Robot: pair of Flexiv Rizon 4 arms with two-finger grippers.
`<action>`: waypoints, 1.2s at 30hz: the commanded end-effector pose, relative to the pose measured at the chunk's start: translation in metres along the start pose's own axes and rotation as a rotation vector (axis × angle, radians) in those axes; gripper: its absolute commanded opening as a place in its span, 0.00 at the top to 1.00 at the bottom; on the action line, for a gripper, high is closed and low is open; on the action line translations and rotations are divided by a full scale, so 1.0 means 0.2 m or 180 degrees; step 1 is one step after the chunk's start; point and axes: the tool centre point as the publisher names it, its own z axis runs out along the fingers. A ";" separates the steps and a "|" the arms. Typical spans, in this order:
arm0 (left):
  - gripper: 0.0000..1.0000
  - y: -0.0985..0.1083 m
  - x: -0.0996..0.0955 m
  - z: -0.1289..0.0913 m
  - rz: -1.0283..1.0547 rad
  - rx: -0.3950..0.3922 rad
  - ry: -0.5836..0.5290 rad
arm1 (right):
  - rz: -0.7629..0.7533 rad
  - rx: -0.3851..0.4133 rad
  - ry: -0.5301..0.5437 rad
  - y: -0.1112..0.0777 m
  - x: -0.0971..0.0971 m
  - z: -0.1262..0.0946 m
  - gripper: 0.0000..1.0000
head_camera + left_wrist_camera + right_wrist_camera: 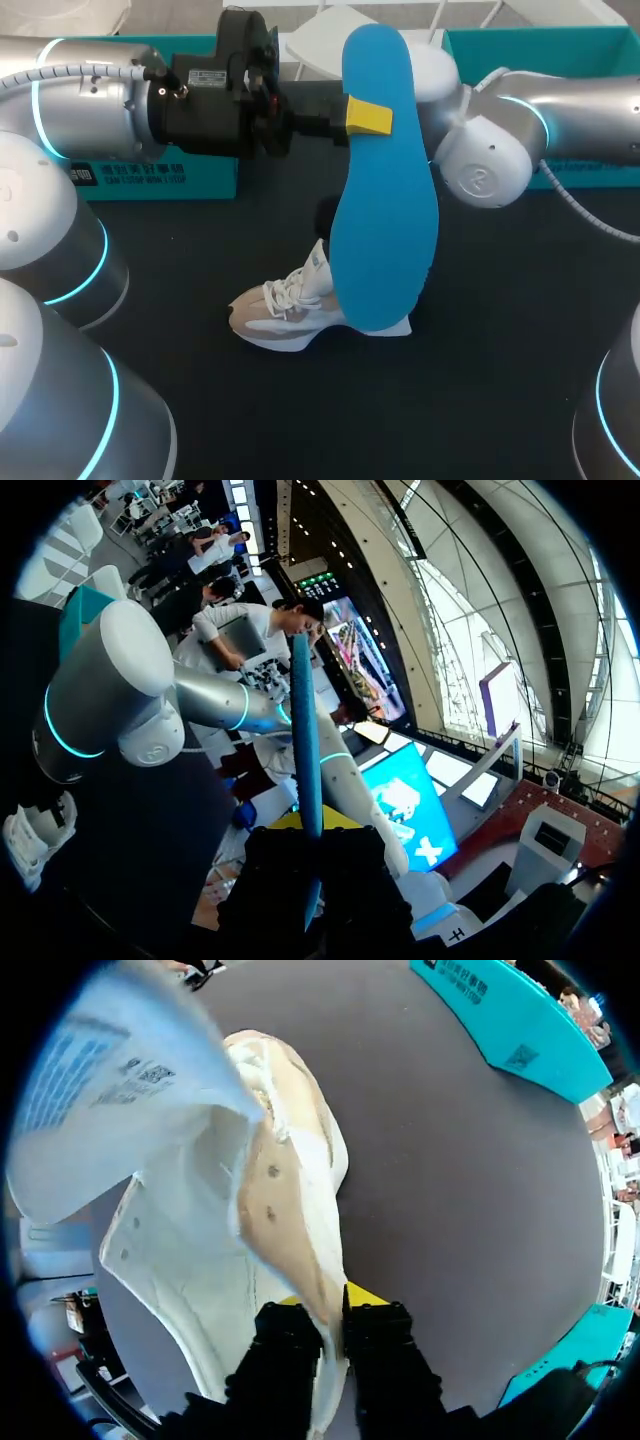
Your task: Take the shoe out of the shoebox, open the shoe tongue, remove and reinsert the insole, then place the shoe into the shoebox
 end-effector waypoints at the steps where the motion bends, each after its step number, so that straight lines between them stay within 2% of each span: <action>1: 1.00 0.01 0.00 0.00 0.0002 0.0002 0.0000 | 0.0031 0.0073 0.0108 0.01 0.01 0.02 1.00; 5: 1.00 0.01 0.00 0.00 0.0002 0.0002 0.0000 | 0.0357 0.0119 0.0342 -0.01 0.03 0.01 1.00; 6: 1.00 0.01 0.00 0.00 0.0002 0.0002 0.0000 | 0.0611 0.0089 0.0388 -0.02 0.04 0.01 1.00; 8: 1.00 0.01 0.00 0.00 0.0002 0.0002 0.0000 | 0.1206 -0.0155 0.0421 -0.07 0.08 0.00 1.00; 11: 1.00 0.01 0.00 0.00 0.0002 0.0002 0.0000 | 0.1656 -0.0497 0.0450 -0.10 0.13 -0.03 1.00; 14: 1.00 0.01 0.00 0.00 0.0002 0.0002 0.0000 | 0.1998 -0.0555 0.0559 -0.11 0.16 -0.08 1.00; 16: 1.00 0.01 0.00 0.00 0.0002 0.0002 0.0000 | 0.2203 -0.0738 0.0618 -0.11 0.19 -0.09 1.00; 19: 1.00 0.01 0.00 0.00 0.0002 0.0002 0.0000 | 0.2498 -0.0800 0.0656 -0.11 0.22 -0.11 1.00; 22: 1.00 0.01 0.00 0.00 0.0002 0.0002 0.0000 | 0.2608 -0.1042 0.0617 -0.09 0.22 -0.12 1.00; 36: 1.00 0.01 0.00 0.00 0.0002 0.0002 0.0000 | 0.2543 -0.1026 0.0586 -0.08 0.21 -0.13 1.00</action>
